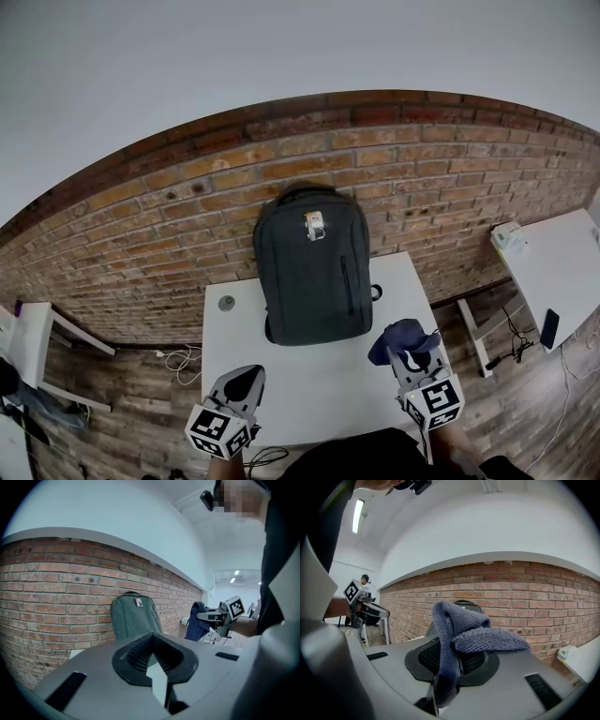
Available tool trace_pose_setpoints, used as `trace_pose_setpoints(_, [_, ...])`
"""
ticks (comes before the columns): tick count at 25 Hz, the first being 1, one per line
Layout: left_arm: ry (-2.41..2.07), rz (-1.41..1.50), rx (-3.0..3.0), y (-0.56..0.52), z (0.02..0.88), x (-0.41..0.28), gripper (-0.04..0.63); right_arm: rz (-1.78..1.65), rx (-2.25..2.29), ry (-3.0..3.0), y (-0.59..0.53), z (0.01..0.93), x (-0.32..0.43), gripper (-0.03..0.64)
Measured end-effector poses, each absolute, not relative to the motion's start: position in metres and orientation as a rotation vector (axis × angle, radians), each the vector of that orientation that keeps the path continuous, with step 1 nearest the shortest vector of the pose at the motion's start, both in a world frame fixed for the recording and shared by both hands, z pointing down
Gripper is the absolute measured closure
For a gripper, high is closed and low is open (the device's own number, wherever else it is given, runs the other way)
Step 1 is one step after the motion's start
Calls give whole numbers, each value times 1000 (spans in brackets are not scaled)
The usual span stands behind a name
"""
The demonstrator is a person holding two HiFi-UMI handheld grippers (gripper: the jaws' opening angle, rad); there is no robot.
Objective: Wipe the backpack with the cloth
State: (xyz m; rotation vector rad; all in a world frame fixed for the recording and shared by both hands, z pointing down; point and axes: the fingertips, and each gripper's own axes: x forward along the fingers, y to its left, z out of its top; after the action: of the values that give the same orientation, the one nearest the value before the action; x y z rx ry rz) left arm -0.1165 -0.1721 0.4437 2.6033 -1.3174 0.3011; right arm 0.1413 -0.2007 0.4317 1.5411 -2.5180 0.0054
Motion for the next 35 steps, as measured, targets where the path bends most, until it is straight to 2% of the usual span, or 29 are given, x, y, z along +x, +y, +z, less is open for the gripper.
trace_pose_setpoints(19, [-1410,368,2492,-217,449,-62,601,102,1375,-2594,-285,450,188,552])
trace_pose_setpoints(26, [-1391,370,2488,-224,454,-77,601,194,1456,-2576,-304,457,182,552])
trace_pose_setpoints(35, [-1353,319,2505,-230,454,-103,601,119,1505,-2523,-323,452,155,552])
